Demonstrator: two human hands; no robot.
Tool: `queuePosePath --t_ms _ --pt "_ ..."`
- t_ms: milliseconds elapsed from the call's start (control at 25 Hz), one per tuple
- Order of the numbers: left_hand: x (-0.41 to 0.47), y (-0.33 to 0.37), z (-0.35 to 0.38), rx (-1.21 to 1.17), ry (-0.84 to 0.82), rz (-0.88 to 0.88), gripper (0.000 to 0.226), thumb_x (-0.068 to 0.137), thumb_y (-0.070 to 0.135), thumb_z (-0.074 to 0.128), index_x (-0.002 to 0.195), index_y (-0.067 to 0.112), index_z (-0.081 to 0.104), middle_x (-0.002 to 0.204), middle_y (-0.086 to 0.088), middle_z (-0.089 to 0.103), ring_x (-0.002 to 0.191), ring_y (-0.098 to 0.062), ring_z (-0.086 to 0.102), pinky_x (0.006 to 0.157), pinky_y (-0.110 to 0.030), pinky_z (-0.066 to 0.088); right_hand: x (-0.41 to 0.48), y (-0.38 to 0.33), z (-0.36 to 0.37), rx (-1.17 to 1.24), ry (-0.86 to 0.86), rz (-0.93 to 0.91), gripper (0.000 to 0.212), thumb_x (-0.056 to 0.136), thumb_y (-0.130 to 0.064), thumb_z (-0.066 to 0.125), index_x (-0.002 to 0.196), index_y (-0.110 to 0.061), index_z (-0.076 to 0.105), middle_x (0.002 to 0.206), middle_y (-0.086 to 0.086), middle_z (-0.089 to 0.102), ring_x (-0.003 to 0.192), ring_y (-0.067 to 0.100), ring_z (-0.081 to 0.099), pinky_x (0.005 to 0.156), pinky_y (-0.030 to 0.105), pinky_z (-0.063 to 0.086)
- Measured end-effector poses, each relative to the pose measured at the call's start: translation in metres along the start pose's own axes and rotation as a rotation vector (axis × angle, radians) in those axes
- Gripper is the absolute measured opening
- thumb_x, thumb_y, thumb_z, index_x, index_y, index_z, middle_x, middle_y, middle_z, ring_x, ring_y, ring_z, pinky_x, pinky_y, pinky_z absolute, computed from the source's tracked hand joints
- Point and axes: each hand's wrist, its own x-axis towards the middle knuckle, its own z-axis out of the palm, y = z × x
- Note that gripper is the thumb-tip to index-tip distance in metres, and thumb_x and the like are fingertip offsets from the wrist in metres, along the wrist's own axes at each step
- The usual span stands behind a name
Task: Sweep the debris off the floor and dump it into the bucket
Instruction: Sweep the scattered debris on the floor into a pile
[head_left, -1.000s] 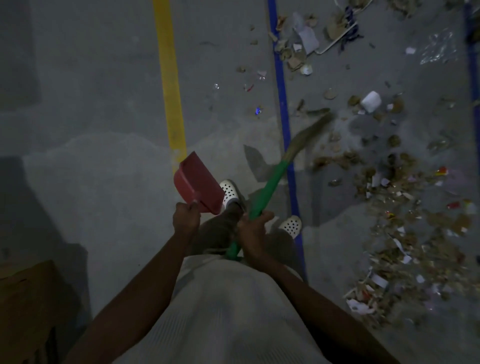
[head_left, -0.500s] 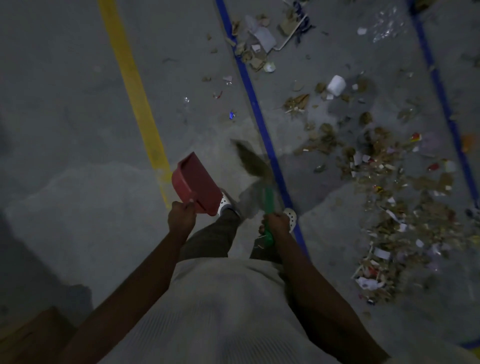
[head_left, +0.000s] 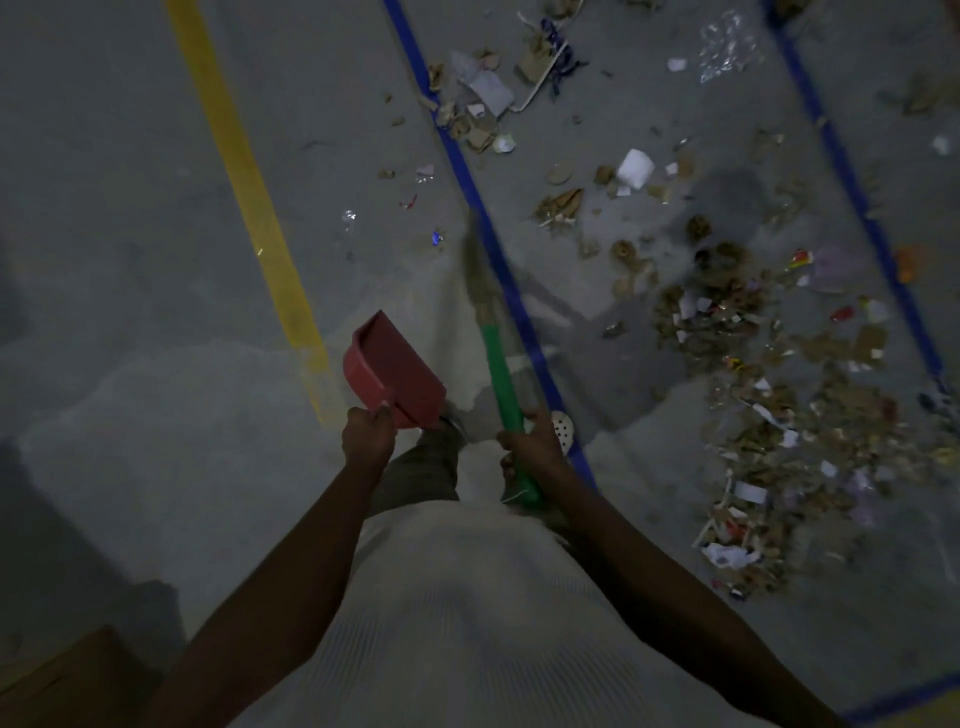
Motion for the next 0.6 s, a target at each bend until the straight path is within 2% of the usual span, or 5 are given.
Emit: queuePosePath --t_ms 160,280,440,520,600 --pt "-0.025 -0.003 0.032 0.021 -0.001 0.015 0.064 0.095 0.057 0.052 0.103 -0.005 0.064 0.096 -0.024 0.068 0.090 -0.040 0.066 0.081 -0.047 0.055 0.026 -0.009 -0.062 -0.176 -0.056 0.084 0.030 0.093 0.009 0.054 0.123 0.009 0.053 0.080 0.020 0.054 0.050 0.020 0.048 0.041 0.026 0.040" --pt "-0.038 -0.005 0.051 -0.002 0.020 0.029 0.065 0.094 0.059 0.051 0.098 -0.004 0.067 0.093 -0.022 0.069 0.086 -0.036 0.066 0.076 -0.039 0.051 0.050 0.003 -0.107 -0.188 0.081 0.140 0.035 0.092 0.004 0.062 0.124 0.016 0.055 0.086 0.022 0.061 0.059 0.027 0.057 0.050 0.031 0.052" --pt "-0.053 -0.001 0.076 -0.037 0.009 0.018 0.061 0.097 0.053 0.052 0.104 -0.007 0.065 0.100 -0.022 0.069 0.093 -0.037 0.066 0.075 -0.035 0.045 0.055 0.008 -0.125 -0.118 0.374 0.140 0.073 0.097 -0.016 0.061 0.156 -0.002 0.020 0.145 0.024 0.049 0.127 0.039 0.054 0.104 0.042 0.048" --pt "-0.058 0.003 0.084 -0.047 -0.002 0.003 0.059 0.096 0.051 0.053 0.106 -0.006 0.066 0.103 -0.022 0.069 0.098 -0.038 0.065 0.081 -0.038 0.046 0.049 0.004 -0.117 -0.023 0.409 0.114 0.083 0.101 -0.019 0.054 0.161 -0.007 -0.002 0.153 0.024 0.038 0.134 0.039 0.047 0.111 0.042 0.042" --pt "-0.062 0.006 0.088 -0.074 -0.014 -0.001 0.057 0.096 0.050 0.054 0.108 -0.004 0.067 0.106 -0.022 0.069 0.100 -0.039 0.065 0.087 -0.041 0.050 0.043 0.006 -0.110 0.056 0.395 0.054 0.087 0.099 -0.018 0.055 0.160 -0.010 -0.007 0.147 0.023 0.043 0.115 0.038 0.059 0.098 0.041 0.049"
